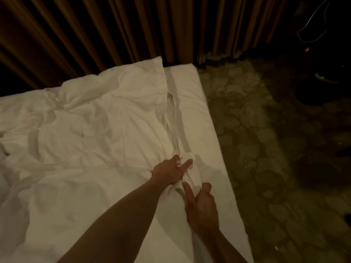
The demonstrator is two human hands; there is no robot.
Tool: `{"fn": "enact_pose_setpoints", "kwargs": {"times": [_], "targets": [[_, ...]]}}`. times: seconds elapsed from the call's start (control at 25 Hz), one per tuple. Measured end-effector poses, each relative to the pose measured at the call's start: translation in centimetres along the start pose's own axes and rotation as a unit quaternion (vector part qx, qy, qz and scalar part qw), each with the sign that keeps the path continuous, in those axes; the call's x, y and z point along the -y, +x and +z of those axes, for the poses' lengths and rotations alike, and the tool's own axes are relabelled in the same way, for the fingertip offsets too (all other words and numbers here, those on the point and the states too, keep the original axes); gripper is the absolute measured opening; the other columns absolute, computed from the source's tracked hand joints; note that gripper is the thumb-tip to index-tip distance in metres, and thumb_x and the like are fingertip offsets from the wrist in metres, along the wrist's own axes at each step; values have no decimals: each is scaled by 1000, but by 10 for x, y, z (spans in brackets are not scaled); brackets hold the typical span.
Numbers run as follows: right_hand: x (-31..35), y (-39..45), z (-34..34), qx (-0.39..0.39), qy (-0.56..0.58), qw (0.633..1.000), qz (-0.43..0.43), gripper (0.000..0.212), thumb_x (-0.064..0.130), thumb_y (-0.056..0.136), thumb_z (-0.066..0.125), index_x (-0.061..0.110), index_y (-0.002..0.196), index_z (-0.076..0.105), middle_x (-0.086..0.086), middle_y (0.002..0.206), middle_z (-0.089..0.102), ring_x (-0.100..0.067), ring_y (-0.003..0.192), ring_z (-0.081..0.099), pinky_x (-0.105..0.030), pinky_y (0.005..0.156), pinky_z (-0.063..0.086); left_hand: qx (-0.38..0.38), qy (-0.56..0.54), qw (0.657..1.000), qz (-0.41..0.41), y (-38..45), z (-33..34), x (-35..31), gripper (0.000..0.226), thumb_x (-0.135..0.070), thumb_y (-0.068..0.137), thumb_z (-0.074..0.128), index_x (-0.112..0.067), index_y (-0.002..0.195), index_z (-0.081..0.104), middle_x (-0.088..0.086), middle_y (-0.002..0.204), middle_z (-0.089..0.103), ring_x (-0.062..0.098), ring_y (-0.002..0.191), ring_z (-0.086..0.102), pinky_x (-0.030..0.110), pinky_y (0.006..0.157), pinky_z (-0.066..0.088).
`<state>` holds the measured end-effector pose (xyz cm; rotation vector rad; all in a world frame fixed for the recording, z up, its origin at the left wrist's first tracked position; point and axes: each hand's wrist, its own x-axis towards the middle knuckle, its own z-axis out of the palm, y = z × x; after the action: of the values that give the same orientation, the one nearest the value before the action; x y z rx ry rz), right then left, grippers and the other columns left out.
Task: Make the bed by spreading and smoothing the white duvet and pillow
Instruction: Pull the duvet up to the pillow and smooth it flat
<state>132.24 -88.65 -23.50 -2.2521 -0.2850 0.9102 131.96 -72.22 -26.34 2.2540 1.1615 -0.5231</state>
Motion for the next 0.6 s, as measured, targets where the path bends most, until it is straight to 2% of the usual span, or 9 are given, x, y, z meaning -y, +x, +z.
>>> {"fn": "enact_pose_setpoints", "kwargs": {"times": [0.12, 0.2, 0.24, 0.36, 0.48, 0.56, 0.6], "targets": [[22, -13, -53, -12, -16, 998, -58, 82, 88, 78, 27, 24, 128, 31, -1, 92, 66, -19, 80, 66, -39, 77, 58, -81, -34, 996, 0, -22, -24, -38, 85, -89, 84, 26, -20, 112, 67, 10, 118, 70, 32, 112, 64, 42, 97, 47], [43, -17, -95, -44, -34, 993, -105, 78, 82, 83, 32, 19, 129, 36, -3, 93, 67, -23, 84, 67, -37, 73, 55, -132, -63, 989, 27, -32, -52, -74, 81, -86, 86, 27, -18, 86, 71, 10, 100, 73, 31, 101, 68, 38, 89, 50], [56, -19, -117, -67, -34, 989, -129, 76, 78, 85, 36, 16, 128, 39, -6, 96, 67, -26, 88, 67, -37, 73, 54, -155, -76, 984, 35, -37, -71, -94, 81, -84, 88, 27, -17, 82, 72, 11, 96, 74, 33, 100, 68, 37, 88, 50], [99, -25, -185, -127, 13, 973, -192, 68, 73, 87, 48, 14, 120, 46, -11, 101, 65, -34, 95, 65, -43, 79, 54, -245, -105, 963, 43, -48, -132, -157, 81, -77, 94, 26, -14, 84, 75, 14, 99, 74, 35, 102, 66, 37, 91, 47], [124, -19, -247, -179, 14, 962, -205, 64, 73, 88, 50, 18, 120, 46, -2, 96, 57, -29, 90, 62, -42, 78, 54, -339, -185, 917, 102, -59, -175, -219, 68, -72, 97, 30, -21, 58, 54, 11, 80, 71, 30, 85, 64, 38, 83, 46], [113, -11, -274, -208, 34, 960, -187, 67, 74, 87, 49, 19, 125, 43, 2, 100, 53, -23, 91, 59, -42, 80, 54, -352, -209, 901, 142, -57, -168, -249, 64, -70, 98, 32, -23, 58, 49, 7, 74, 65, 28, 79, 61, 38, 79, 44], [98, -5, -278, -215, 29, 962, -165, 71, 75, 87, 48, 19, 129, 42, 2, 103, 52, -22, 92, 58, -41, 80, 53, -332, -208, 907, 153, -51, -152, -255, 64, -73, 97, 29, -22, 65, 52, 5, 76, 64, 27, 81, 61, 38, 80, 45]]}}
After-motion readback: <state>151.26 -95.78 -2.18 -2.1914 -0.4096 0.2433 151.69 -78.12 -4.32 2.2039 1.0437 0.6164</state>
